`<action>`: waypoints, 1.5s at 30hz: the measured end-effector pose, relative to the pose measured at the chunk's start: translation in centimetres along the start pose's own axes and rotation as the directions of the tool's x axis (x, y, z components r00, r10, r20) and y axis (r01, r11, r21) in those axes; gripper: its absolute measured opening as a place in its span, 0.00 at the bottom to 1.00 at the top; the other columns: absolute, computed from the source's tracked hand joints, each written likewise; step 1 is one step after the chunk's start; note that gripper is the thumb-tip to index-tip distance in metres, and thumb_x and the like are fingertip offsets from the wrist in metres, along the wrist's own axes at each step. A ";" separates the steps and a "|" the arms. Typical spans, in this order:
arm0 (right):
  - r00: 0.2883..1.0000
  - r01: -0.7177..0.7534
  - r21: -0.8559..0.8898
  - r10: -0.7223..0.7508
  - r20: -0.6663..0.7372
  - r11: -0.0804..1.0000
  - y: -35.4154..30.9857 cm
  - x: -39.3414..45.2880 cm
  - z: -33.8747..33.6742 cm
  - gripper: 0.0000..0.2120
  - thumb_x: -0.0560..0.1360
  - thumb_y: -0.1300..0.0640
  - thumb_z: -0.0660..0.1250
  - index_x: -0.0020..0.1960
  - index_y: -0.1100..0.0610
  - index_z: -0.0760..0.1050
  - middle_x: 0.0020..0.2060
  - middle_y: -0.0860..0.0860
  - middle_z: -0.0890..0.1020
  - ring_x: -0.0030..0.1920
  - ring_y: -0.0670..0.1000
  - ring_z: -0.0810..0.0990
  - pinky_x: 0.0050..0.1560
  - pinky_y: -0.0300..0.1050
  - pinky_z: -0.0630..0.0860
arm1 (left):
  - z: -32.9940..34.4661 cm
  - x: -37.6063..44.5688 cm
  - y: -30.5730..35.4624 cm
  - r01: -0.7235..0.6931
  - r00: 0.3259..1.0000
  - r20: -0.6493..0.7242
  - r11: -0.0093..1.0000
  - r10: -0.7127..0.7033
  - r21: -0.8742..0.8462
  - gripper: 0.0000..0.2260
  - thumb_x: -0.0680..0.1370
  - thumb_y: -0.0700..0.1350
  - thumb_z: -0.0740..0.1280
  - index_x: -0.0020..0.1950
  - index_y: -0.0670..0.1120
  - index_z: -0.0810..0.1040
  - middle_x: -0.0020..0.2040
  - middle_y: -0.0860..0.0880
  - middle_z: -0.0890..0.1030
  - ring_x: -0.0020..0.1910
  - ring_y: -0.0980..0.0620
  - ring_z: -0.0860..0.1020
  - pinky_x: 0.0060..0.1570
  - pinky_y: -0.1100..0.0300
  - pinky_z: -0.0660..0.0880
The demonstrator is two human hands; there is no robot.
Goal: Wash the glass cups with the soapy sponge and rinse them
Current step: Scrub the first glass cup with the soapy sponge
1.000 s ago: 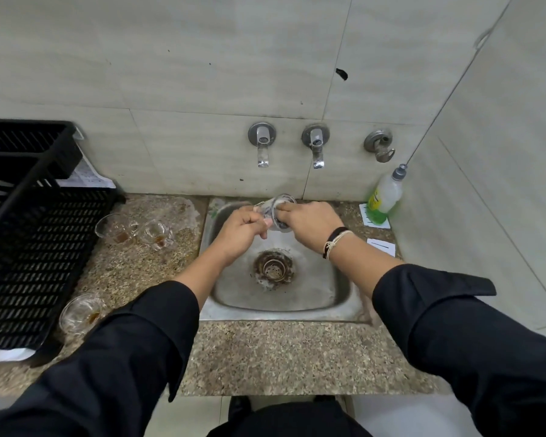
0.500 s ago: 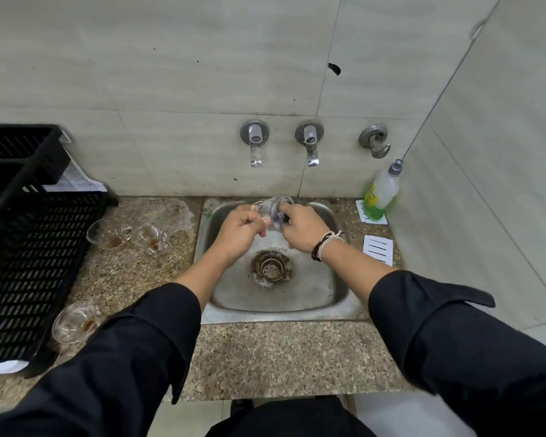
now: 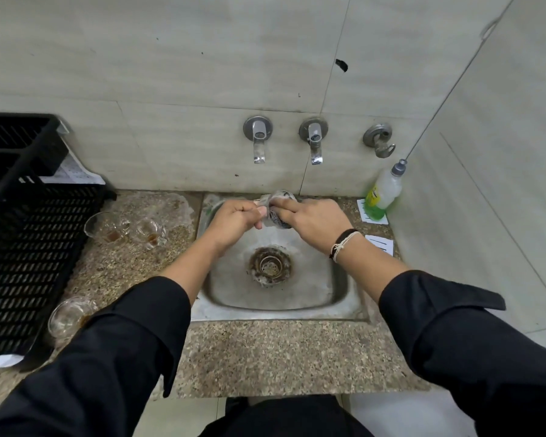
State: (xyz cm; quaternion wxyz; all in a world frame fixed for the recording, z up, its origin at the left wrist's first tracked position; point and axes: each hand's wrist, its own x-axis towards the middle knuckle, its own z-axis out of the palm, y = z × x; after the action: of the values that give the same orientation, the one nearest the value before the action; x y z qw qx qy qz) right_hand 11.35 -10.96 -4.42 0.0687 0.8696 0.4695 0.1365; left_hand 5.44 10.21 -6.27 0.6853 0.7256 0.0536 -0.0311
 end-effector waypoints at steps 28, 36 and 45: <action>0.845 -0.503 0.778 0.404 0.351 0.378 -1.0 0.5 -2.7 0.05 0.76 0.58 0.69 0.49 0.48 0.78 0.39 0.51 0.83 0.32 0.55 0.82 0.29 0.42 0.71 | 2.5 -1.2 0.9 -0.067 0.982 -0.160 0.975 0.102 0.211 0.18 0.79 0.44 0.71 0.29 0.44 0.77 0.28 0.56 0.76 0.32 0.63 0.74 0.43 0.57 0.67; 0.845 -0.431 0.684 0.529 0.078 0.588 -0.1 -1.7 -1.0 0.21 0.75 0.53 0.62 0.68 0.50 0.77 0.56 0.52 0.83 0.59 0.55 0.76 0.59 0.49 0.71 | 0.3 -2.3 -1.6 -0.065 0.995 -0.050 0.943 0.086 0.327 0.13 0.72 0.52 0.70 0.26 0.53 0.78 0.44 0.50 0.79 0.51 0.51 0.78 0.57 0.54 0.69; 0.898 -0.432 0.523 0.401 0.178 0.735 -2.0 1.5 -1.9 0.25 0.72 0.60 0.68 0.69 0.48 0.74 0.59 0.54 0.83 0.59 0.59 0.81 0.56 0.51 0.78 | 2.9 -2.8 -1.0 -0.125 0.989 -0.056 0.978 0.136 0.169 0.19 0.73 0.61 0.68 0.45 0.45 0.75 0.40 0.52 0.78 0.41 0.54 0.75 0.48 0.53 0.72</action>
State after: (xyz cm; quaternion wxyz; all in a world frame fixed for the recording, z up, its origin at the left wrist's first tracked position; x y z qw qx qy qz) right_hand 10.03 -8.62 -2.87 -0.2038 0.9380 0.2798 -0.0155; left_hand 2.61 7.27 -7.08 0.6213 0.7824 0.0262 0.0339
